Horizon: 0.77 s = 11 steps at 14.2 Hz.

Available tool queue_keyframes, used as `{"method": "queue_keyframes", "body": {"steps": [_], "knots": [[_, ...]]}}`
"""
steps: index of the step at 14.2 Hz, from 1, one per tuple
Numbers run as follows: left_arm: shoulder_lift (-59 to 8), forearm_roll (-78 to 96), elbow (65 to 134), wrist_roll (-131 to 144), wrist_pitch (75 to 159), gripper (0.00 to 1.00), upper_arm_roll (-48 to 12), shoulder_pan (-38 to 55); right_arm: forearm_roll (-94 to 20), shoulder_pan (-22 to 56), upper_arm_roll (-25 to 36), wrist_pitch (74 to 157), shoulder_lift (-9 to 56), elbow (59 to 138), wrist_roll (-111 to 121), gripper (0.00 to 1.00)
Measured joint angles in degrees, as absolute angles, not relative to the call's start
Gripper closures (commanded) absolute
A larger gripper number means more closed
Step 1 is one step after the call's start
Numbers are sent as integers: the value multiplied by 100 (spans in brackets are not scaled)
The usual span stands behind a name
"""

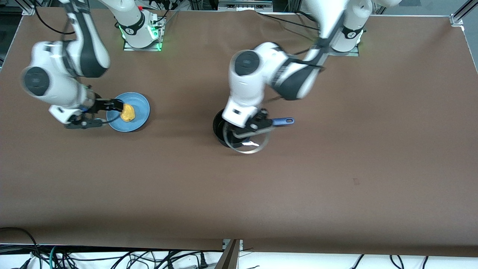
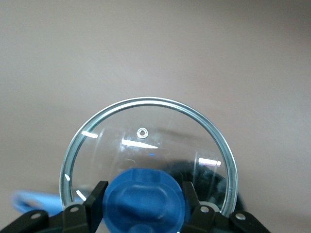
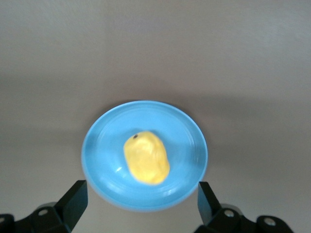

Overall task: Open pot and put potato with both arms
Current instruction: 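Lift the lid with the left gripper while the right gripper reaches the potato, then lower the lid with the left gripper while the right gripper grasps the potato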

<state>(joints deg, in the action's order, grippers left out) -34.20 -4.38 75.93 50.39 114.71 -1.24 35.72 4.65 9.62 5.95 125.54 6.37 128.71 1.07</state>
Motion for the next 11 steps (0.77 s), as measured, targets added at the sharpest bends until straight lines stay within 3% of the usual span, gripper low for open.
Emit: {"method": "queue_keyframes", "body": {"steps": [5, 6, 7, 9, 11], "knots": [[-2573, -203, 8738, 1309, 11431, 51, -73, 1507, 889, 1034, 578, 13916, 1066, 13743, 109, 3], [-2472, -106, 8980, 694, 11443, 51, -40, 1167, 994, 1035, 579, 14165, 1196, 13825, 109, 18], [-2403, 14, 9211, 69, 11485, 51, 74, 904, 1034, 1035, 580, 14419, 1318, 13902, 109, 41], [-2358, 275, 9638, -1153, 11781, 51, 484, 616, 1053, 1037, 580, 14694, 1482, 13989, 109, 67], [-2366, 448, 10181, -2088, 12441, 51, 778, 349, 1055, 1038, 581, 14717, 1511, 13989, 109, 77]]}}
